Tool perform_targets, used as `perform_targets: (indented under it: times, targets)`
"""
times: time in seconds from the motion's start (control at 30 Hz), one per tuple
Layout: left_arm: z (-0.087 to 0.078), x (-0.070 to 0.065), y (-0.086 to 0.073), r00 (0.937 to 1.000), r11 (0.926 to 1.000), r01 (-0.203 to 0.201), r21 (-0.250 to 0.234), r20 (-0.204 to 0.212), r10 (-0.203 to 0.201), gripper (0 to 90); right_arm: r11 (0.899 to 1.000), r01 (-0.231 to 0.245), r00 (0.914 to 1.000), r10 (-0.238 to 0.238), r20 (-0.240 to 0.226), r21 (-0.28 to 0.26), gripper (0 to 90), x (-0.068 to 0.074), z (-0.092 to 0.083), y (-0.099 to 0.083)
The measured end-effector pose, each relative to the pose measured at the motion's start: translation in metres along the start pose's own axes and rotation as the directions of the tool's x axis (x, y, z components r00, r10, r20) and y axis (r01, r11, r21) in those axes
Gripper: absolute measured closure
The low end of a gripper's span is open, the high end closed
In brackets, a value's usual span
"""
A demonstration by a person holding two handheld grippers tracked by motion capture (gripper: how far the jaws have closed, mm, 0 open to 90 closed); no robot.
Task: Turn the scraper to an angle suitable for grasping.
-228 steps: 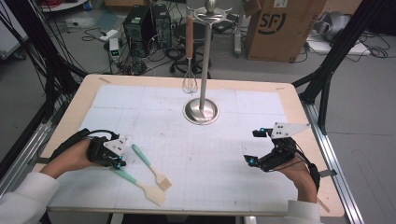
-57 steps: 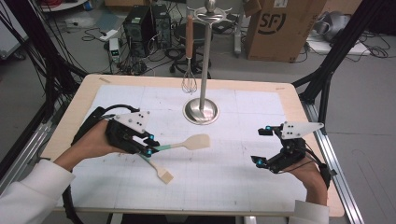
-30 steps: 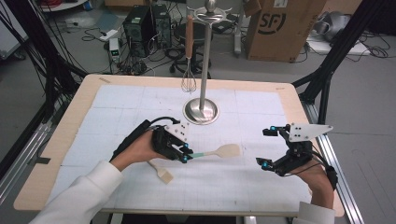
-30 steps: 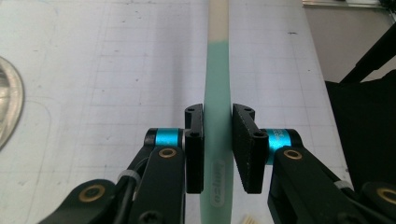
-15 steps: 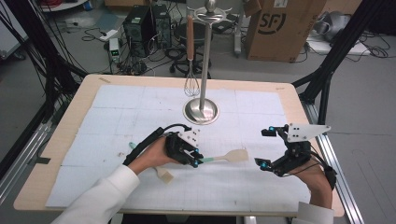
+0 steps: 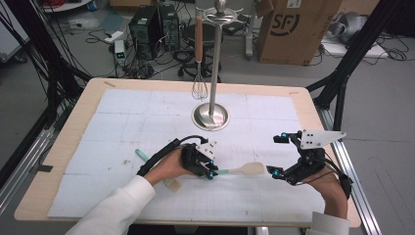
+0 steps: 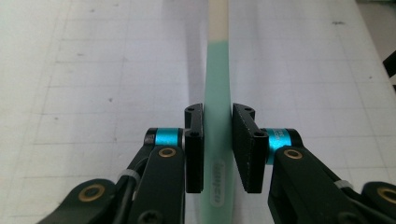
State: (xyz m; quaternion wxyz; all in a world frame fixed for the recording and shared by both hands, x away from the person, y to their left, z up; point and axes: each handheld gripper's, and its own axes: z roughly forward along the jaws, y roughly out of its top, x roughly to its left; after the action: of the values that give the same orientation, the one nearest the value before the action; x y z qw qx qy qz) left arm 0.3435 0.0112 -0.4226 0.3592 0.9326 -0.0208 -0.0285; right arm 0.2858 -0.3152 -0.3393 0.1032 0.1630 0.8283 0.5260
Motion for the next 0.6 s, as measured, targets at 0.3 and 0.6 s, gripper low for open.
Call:
perform_targets:
  times: [0.3, 0.6]
  targets:
    - [0.000, -0.001, 0.000, 0.9999, 0.9995, -0.008, -0.030, 0.008, 0.008, 51.4, 1.000, 0.005, 1.0000, -0.005, -0.002, 0.002, 0.2, -0.001, 0.001, 0.000]
    - [-0.032, -0.004, 0.001, 0.9987, 0.9911, 0.025, -0.131, -0.041, -0.030, 21.0, 1.000, -0.001, 1.0000, 0.001, -0.001, 0.011, 0.1, -0.001, 0.003, -0.001]
